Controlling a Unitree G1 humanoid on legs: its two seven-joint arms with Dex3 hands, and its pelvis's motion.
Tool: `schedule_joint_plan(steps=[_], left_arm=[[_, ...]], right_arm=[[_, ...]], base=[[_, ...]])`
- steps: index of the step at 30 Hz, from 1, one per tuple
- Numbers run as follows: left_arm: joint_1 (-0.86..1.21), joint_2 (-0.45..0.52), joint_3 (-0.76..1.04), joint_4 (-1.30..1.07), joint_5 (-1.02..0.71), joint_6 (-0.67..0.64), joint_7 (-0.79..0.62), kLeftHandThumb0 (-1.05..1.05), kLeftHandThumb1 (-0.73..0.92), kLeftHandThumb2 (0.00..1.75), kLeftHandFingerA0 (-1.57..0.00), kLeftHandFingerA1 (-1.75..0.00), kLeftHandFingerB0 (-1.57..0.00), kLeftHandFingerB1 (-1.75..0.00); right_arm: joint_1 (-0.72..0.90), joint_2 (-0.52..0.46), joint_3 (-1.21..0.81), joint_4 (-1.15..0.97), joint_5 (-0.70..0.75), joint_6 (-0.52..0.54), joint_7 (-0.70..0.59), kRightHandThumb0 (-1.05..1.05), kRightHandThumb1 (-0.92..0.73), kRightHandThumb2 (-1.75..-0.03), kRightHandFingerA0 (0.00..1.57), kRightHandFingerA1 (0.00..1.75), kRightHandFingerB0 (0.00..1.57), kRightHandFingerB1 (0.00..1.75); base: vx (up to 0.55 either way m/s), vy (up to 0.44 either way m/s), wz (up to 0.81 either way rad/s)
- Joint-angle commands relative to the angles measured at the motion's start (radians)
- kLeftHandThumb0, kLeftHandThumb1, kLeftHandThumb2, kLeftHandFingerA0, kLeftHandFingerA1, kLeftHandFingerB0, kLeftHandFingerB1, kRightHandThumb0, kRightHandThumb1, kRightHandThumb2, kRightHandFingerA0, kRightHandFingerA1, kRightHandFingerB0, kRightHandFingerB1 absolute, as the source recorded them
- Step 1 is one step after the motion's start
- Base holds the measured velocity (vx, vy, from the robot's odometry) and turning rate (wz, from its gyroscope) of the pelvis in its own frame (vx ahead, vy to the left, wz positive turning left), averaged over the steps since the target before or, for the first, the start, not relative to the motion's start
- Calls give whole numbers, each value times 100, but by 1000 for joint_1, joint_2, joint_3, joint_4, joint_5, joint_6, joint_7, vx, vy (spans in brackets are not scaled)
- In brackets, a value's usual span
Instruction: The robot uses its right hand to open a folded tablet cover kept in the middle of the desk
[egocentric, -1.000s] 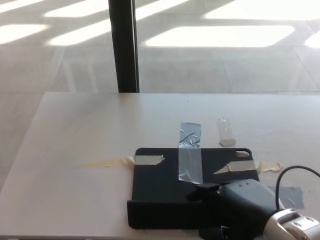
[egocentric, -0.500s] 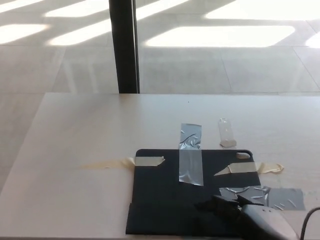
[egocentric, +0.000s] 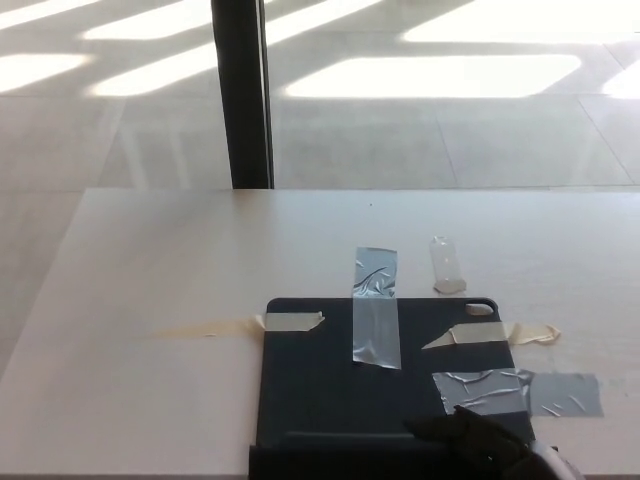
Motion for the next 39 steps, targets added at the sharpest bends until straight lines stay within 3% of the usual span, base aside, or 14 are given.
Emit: schedule_joint_plan(steps=[1, 3, 5, 6, 7, 10, 11, 18, 19, 29, 30, 35, 36, 39], left_arm=[[-13, 41, -1, 0, -17, 34, 6, -87, 92, 70, -66, -75, -45, -61], [-14, 44, 0, -2, -19, 37, 8, -89, 70, 104, -65, -77, -45, -66], [-15, 45, -2, 0, -16, 36, 8, -86, 92, 70, -70, -77, -46, -62], [-17, 45, 2, -1, -20, 38, 4, -89, 70, 103, -64, -77, -45, -66], [-17, 46, 0, -2, -19, 38, 4, -86, 92, 71, -67, -77, -46, -62], [-14, 47, -5, 0, -12, 30, 9, -87, 92, 70, -69, -75, -46, -62], [-14, 47, -2, 1, -15, 31, 6, -86, 92, 70, -67, -76, -46, -62], [-20, 50, -1, -3, -17, 30, 3, -87, 70, 103, -65, -77, -45, -66], [-18, 50, 0, -2, -17, 28, 1, -88, 70, 103, -63, -76, -44, -65], [-29, 54, -7, -2, -11, 30, 3, -87, 92, 69, -66, -74, -46, -60], [-30, 54, -3, 0, -14, 28, 1, -89, 70, 105, -63, -75, -45, -65], [-45, 58, 1, -2, -20, 41, 2, -88, 71, 105, -63, -76, -43, -65], [-44, 58, 1, -1, -20, 40, 1, -89, 71, 105, -62, -75, -43, -65], [-38, 56, -8, -2, -11, 37, -3, -90, 71, 107, -65, -77, -44, -66]], right_arm=[[155, 31, -51, 17, 275, 308, 186, -100, -92, -73, 63, 51, 36, 43], [156, 52, -65, 14, 295, 338, 175, -100, -92, -73, 64, 52, 37, 43], [152, 63, -76, 9, 301, 369, 172, -104, -92, -73, 69, 51, 38, 42], [145, 75, -97, 4, 324, 406, 175, -98, -75, -120, 62, 63, 27, 51], [143, 84, -112, -3, 340, 435, 178, -105, -92, -78, 67, 53, 32, 43], [144, 107, -153, -22, 389, 510, 184, -101, -76, -121, 60, 62, 29, 51], [146, 112, -166, -33, 404, 532, 186, -104, -92, -77, 65, 53, 34, 42], [123, 225, -319, -146, 532, 888, 187, -101, -92, -68, 62, 53, 41, 45], [121, 233, -344, -159, 542, 946, 195, -98, -73, -114, 57, 62, 35, 55], [89, 256, -410, -162, 533, 1094, 200, -96, -92, -71, 61, 55, 36, 48], [83, 247, -409, -156, 530, 1101, 203, -97, -75, -115, 57, 63, 34, 56], [45, 262, -456, -128, 551, 1161, 212, -102, -77, -116, 54, 62, 30, 55], [42, 273, -470, -138, 558, 1175, 212, -97, -92, -70, 64, 56, 36, 49], [11, 309, -532, -173, 576, 1254, 223, -100, -74, -113, 55, 64, 29, 55]], base=[[0, 0, 0], [0, 0, 0], [0, 0, 0], [0, 0, 0], [0, 0, 0], [0, 0, 0], [0, 0, 0], [0, 0, 0], [0, 0, 0], [0, 0, 0], [0, 0, 0], [0, 0, 0], [0, 0, 0], [0, 0, 0]])
